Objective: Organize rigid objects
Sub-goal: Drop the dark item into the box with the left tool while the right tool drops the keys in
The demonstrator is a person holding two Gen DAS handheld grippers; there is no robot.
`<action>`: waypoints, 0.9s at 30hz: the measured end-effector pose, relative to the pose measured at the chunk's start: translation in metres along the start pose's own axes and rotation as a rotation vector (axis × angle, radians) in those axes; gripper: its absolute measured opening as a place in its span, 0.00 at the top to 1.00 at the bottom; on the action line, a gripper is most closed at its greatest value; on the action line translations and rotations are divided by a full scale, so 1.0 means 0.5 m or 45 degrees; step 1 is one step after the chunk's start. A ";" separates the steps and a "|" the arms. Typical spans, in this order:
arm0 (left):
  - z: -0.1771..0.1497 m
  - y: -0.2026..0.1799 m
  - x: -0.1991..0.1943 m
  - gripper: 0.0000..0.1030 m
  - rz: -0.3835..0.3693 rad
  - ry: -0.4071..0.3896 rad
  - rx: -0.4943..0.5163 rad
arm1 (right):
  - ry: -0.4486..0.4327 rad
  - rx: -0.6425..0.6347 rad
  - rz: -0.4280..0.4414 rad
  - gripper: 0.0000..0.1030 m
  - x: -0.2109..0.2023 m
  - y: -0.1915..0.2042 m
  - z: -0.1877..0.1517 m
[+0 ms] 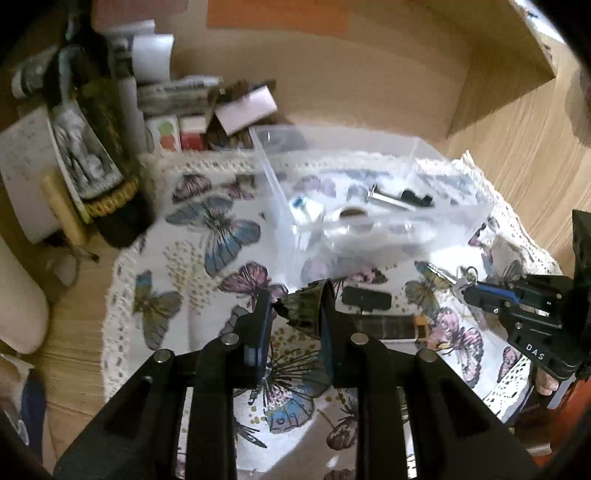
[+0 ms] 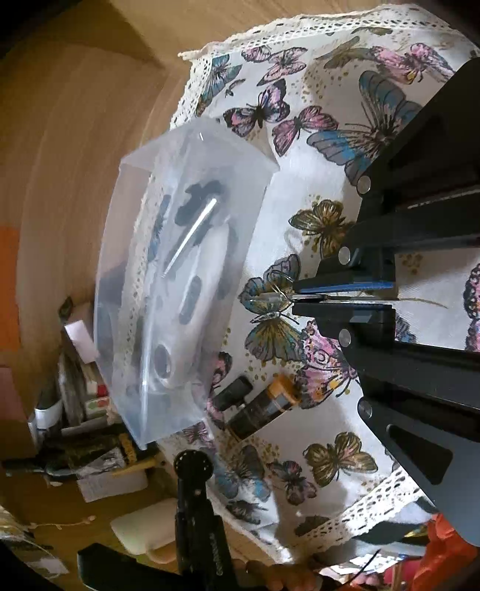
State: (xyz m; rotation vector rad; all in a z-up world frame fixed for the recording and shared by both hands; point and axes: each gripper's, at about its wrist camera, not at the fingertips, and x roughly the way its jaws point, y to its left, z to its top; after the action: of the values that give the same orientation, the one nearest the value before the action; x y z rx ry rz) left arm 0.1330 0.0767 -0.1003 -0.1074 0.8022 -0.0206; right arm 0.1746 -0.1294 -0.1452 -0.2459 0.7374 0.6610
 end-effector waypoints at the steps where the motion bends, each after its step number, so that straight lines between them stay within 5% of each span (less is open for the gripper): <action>1: 0.004 -0.002 -0.011 0.77 0.003 -0.023 0.004 | -0.017 0.002 -0.005 0.96 -0.009 0.000 0.001; 16: 0.092 -0.030 -0.093 0.77 0.025 -0.256 0.033 | -0.390 -0.045 -0.113 0.96 -0.149 0.002 0.116; 27: 0.174 -0.043 -0.039 0.77 0.030 -0.257 0.049 | -0.425 -0.060 -0.118 0.96 -0.098 -0.010 0.212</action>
State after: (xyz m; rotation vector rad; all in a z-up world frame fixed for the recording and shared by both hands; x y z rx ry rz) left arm 0.1825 0.0642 -0.0239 -0.0622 0.6007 -0.0032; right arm 0.2081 -0.1110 -0.0348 -0.2054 0.3889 0.6124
